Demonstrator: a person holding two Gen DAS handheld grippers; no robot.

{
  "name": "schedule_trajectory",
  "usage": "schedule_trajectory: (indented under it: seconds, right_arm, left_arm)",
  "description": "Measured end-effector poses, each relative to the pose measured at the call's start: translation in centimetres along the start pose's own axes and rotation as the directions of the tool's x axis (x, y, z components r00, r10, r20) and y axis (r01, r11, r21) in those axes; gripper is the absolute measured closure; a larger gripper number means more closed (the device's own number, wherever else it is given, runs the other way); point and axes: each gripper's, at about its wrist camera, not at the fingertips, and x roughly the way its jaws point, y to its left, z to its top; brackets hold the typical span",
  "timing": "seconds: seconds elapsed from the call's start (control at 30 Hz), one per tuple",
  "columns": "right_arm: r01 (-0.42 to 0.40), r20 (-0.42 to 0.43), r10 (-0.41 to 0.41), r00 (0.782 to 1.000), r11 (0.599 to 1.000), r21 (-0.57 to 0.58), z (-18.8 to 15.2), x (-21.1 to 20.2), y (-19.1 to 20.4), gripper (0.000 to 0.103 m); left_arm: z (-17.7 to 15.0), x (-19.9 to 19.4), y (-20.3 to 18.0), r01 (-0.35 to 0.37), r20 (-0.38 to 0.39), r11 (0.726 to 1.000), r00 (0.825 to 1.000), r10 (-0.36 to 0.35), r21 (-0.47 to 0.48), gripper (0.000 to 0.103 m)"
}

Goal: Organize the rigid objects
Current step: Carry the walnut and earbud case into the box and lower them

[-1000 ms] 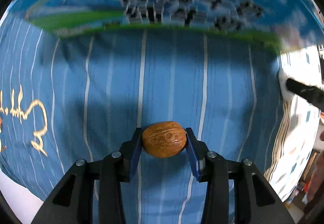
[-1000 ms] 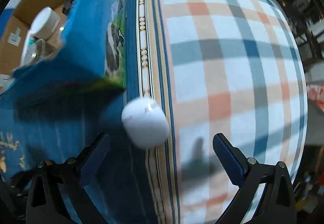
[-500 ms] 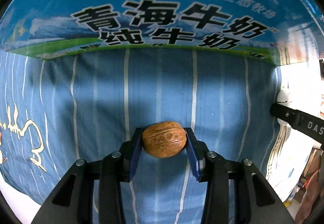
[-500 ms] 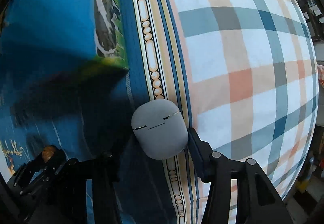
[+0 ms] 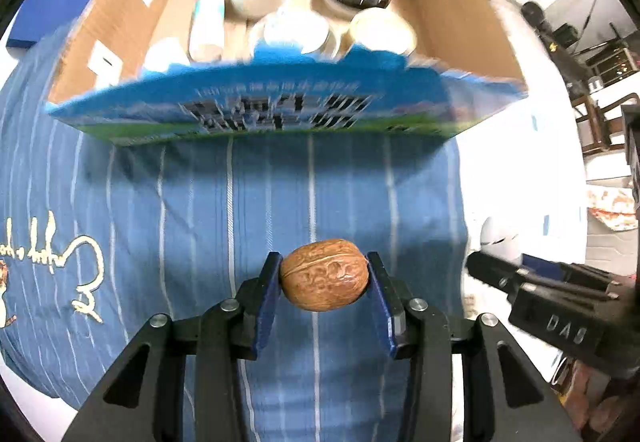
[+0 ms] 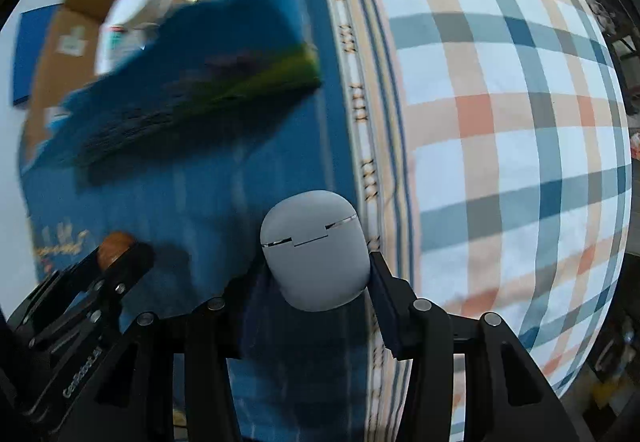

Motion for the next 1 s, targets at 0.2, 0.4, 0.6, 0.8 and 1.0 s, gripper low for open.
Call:
schedule_trajectory:
  seconds: [0.2,0.4,0.6,0.8,1.0]
  right_arm:
    - [-0.071,0.075,0.076,0.994,0.996,-0.061,-1.6,-5.6,2.3,0.053]
    - [-0.127,0.159,0.141,0.977,0.987,-0.096,0.8,-12.8,3.2,0.053]
    - [-0.11,0.207,0.136,0.969,0.985,-0.133,5.6,-15.6,6.6,0.053]
    - [-0.034,0.155,0.053,0.987,0.992,-0.119,12.3,-10.9,9.5,0.053]
    - [0.04,0.004,-0.039,0.999,0.994,-0.106,16.0,-3.8,10.3,0.053]
  left_arm:
    - [0.3,-6.4,-0.1,0.066,0.094,0.998,0.993,-0.065,0.0,0.065]
    - [3.4,-12.7,2.0,0.109,0.172,0.994,0.979,-0.105,-0.014,0.065]
    - [8.5,-14.6,5.5,0.069,0.202,0.996,0.978,-0.056,-0.056,0.065]
    - [14.2,-11.4,10.2,0.001,0.14,0.994,0.99,0.014,-0.113,0.065]
    - [18.3,-6.1,13.1,-0.087,0.02,0.99,0.996,0.09,-0.11,0.064]
